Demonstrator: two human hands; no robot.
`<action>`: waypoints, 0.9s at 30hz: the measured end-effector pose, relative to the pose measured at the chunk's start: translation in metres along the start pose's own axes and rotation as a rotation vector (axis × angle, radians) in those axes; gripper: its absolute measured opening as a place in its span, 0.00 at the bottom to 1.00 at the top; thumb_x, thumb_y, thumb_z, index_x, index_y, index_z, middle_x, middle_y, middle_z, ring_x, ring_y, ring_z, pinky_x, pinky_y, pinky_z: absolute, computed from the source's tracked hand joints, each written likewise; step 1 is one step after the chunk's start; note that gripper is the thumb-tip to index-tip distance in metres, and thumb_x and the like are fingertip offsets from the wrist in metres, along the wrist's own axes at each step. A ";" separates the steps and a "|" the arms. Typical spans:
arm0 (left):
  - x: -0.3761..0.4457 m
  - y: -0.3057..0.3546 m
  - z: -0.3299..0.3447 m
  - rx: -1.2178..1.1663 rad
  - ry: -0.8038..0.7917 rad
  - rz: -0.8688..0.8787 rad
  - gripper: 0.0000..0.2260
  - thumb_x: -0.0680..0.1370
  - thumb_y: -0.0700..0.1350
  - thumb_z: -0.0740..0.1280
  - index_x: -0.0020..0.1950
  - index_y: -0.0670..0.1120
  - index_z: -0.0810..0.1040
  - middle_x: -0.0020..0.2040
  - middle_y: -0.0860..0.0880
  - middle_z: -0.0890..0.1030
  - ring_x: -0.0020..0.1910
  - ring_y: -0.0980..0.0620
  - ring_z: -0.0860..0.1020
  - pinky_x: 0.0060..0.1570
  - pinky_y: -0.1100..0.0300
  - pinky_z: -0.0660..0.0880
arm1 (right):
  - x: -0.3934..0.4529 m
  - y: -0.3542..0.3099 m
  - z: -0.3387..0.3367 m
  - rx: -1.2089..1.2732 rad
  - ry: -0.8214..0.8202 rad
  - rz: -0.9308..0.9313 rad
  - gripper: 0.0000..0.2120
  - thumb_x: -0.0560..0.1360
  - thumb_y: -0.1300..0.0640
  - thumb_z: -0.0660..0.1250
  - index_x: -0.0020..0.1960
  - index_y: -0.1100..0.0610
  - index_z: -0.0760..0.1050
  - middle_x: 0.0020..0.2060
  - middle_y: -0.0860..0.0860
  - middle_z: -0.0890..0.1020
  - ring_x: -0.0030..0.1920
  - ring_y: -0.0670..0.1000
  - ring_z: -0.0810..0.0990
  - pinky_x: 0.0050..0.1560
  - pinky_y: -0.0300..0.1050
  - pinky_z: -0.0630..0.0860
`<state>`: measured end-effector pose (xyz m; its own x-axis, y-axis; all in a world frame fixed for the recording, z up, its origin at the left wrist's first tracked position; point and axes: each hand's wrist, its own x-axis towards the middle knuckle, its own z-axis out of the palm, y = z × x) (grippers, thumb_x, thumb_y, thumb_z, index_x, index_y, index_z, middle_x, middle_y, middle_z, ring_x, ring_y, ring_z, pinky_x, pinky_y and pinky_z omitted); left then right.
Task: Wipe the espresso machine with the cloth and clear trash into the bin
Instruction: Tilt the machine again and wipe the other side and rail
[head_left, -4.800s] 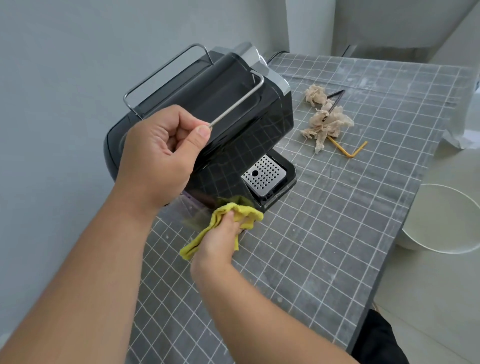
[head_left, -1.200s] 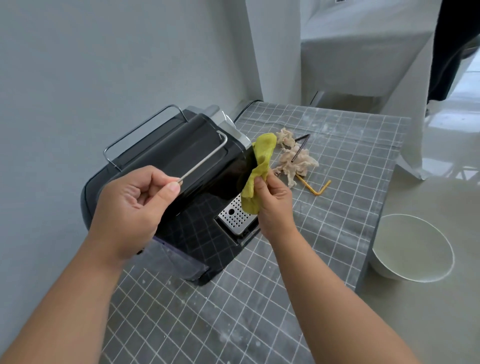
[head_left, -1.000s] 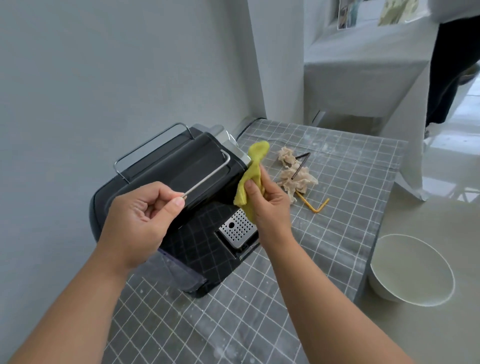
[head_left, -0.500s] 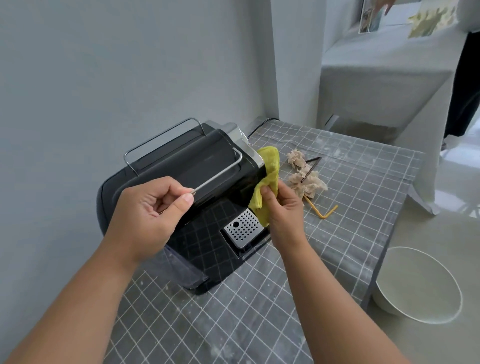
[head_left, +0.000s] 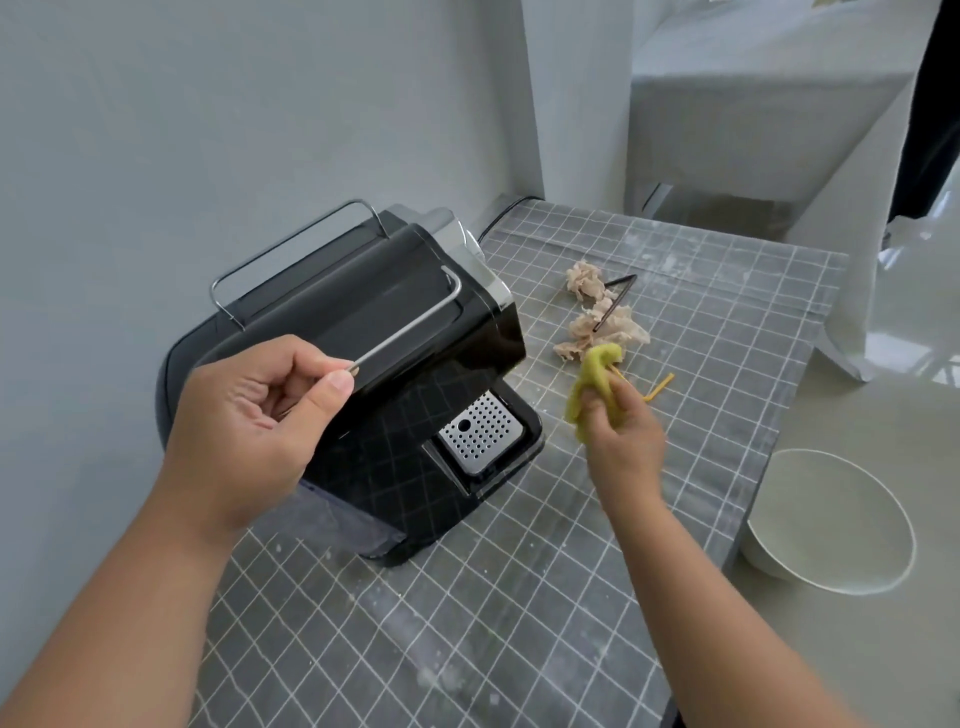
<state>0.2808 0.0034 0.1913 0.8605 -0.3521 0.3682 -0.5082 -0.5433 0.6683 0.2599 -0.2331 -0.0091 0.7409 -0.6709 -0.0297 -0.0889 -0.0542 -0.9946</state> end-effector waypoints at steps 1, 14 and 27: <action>0.000 0.000 0.000 0.000 0.005 -0.002 0.06 0.76 0.37 0.68 0.40 0.45 0.80 0.28 0.48 0.73 0.26 0.58 0.67 0.27 0.72 0.64 | 0.000 0.008 0.004 -0.246 -0.088 -0.114 0.11 0.78 0.54 0.64 0.59 0.46 0.79 0.56 0.46 0.82 0.53 0.53 0.78 0.56 0.53 0.76; 0.000 -0.009 0.001 -0.022 0.018 0.018 0.05 0.77 0.40 0.68 0.42 0.47 0.80 0.29 0.46 0.74 0.25 0.57 0.67 0.27 0.72 0.64 | 0.047 0.005 0.079 -1.031 -0.754 -0.398 0.18 0.82 0.47 0.51 0.67 0.46 0.72 0.71 0.44 0.70 0.73 0.58 0.60 0.70 0.58 0.56; 0.002 -0.008 0.001 0.007 0.035 0.028 0.04 0.76 0.42 0.69 0.41 0.48 0.80 0.31 0.47 0.76 0.26 0.54 0.69 0.28 0.71 0.65 | -0.025 0.031 0.033 -0.828 -0.552 -0.262 0.20 0.82 0.46 0.52 0.72 0.45 0.68 0.74 0.39 0.62 0.77 0.54 0.54 0.76 0.56 0.48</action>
<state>0.2867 0.0066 0.1859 0.8465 -0.3405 0.4092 -0.5323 -0.5387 0.6530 0.2604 -0.1936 -0.0428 0.9872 -0.1425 -0.0714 -0.1566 -0.7831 -0.6018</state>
